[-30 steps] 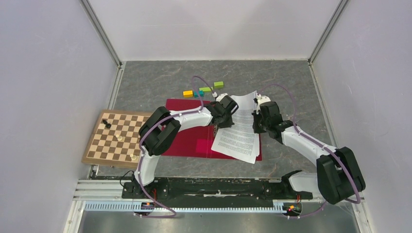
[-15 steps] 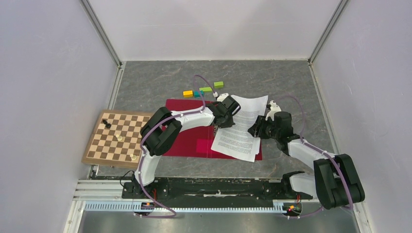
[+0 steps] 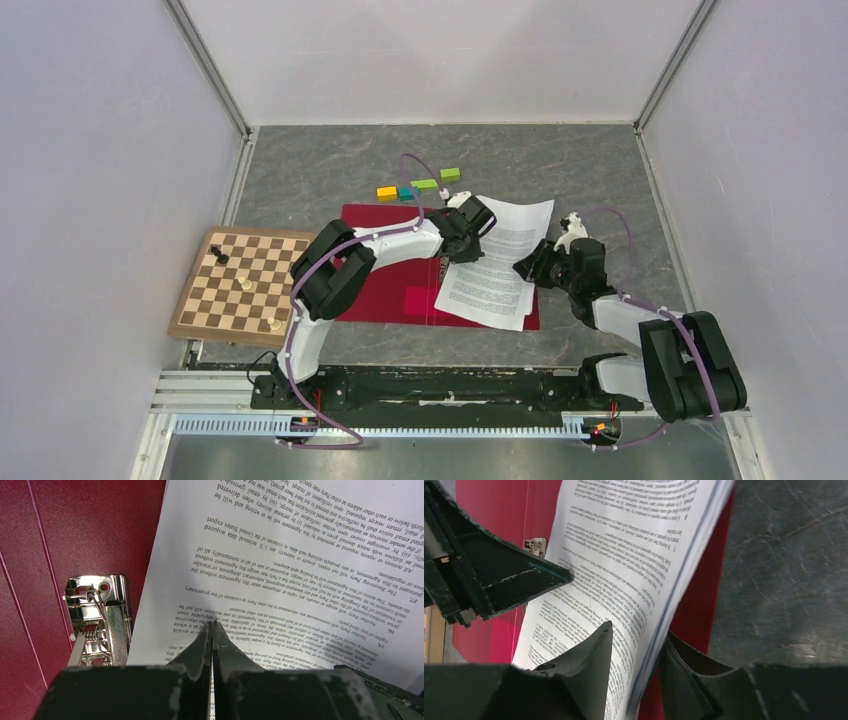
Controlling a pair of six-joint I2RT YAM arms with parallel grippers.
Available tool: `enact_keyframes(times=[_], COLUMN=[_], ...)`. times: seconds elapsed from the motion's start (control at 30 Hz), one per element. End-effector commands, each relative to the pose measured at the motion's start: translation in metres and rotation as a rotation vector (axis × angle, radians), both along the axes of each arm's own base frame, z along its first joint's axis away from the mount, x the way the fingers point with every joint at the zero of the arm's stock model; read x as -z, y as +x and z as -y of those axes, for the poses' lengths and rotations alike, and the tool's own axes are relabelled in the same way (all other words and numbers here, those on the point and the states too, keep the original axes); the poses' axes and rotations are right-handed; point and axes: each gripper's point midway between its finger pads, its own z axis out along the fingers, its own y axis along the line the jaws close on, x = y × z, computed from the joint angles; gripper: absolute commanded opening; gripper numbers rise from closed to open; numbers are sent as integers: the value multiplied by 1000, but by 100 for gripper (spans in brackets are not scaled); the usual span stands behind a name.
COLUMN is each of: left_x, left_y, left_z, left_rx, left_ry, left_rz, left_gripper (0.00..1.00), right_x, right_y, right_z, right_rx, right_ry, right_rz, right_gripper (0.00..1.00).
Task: Put the files into the folder
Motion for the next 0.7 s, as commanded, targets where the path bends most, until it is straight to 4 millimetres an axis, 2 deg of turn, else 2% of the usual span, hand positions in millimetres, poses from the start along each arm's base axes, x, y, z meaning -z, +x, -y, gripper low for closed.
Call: enact_keyframes(times=[0.0,0.07,0.1,0.17,0.27,0.33,0.4,0.53,0.6,0.67], left_x=[38,36,33,24,-3,-31,-64,-149,-193,-234], left_y=[-15,-13,-12,-10,-2,6,17,36,42,46], left_z=[-15,-13,-11,-5,4,10,12,11,3,-11], left_rx=[3,8,11,28,72,111,145,236,280,310], left_ry=[93,85,78,54,11,-25,-67,-204,-263,-306], left_rz=[-83,-79,-77,-62,-16,35,97,256,355,456], left_gripper=[2,2,2,2,2,4,10,29,46,54], right_x=[-25,-26,-27,-29,-48,-71,-98,-156,-184,-209], right_y=[17,19,22,26,33,36,38,37,36,33], right_z=[-8,-11,-11,-8,-7,-8,-13,-27,-34,-40], right_rx=[-14,-33,-37,-32,-44,-47,-64,-105,-123,-147], right_ry=[-61,-121,-165,-247,-347,-406,-447,-485,-492,-505], right_rz=[140,159,165,177,234,309,386,539,606,657], right_gripper=[38,33,26,3,0,0,0,0,0,0])
